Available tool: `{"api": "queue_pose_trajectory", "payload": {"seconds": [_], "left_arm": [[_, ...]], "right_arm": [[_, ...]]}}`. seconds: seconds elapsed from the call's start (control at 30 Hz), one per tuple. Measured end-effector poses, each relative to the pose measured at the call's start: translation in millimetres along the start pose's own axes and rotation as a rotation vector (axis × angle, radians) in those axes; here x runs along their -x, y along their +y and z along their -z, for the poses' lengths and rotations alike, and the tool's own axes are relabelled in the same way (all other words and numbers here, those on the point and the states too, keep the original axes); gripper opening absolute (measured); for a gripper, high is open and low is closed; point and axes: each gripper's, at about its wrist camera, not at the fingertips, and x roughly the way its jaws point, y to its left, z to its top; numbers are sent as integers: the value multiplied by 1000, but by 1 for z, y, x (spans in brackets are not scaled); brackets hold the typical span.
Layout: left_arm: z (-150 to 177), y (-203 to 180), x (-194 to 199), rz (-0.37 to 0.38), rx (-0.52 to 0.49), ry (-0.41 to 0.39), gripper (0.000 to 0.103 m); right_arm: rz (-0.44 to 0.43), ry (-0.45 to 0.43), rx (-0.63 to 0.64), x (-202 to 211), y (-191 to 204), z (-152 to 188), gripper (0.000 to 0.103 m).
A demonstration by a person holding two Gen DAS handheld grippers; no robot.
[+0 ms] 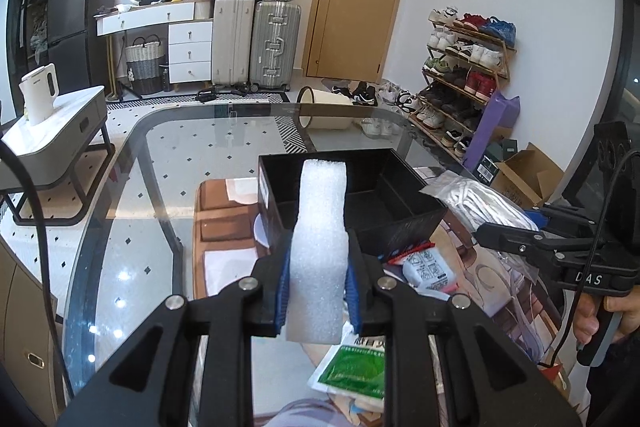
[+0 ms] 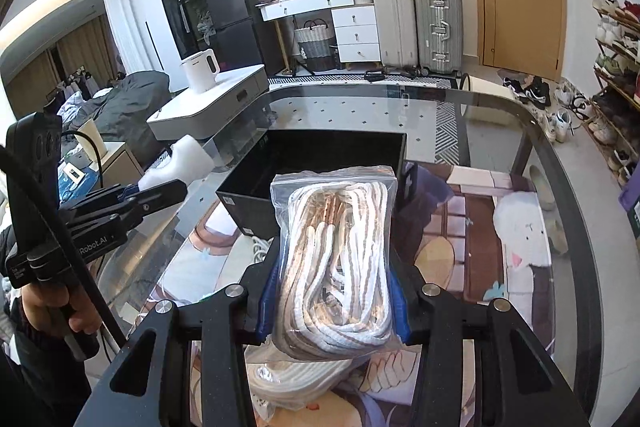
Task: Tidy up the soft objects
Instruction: 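Carry the foam block and rope bag over the black box with both tools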
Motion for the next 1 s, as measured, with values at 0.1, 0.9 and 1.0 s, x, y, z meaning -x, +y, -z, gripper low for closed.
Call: {"api": "queue_pose_trajectory", "payload": {"seconds": [0.1, 0.9, 1.0], "left_arm": [[-5, -4, -5, -1, -6, 5, 21], [-31, -10, -65, 0, -12, 52, 21], [-34, -10, -71, -2, -20, 61, 21]], "right_arm": [[-2, 10, 10, -4, 1, -6, 45], [10, 115, 78, -60, -4, -56, 45], [17, 127, 83, -69, -4, -61, 45]]}}
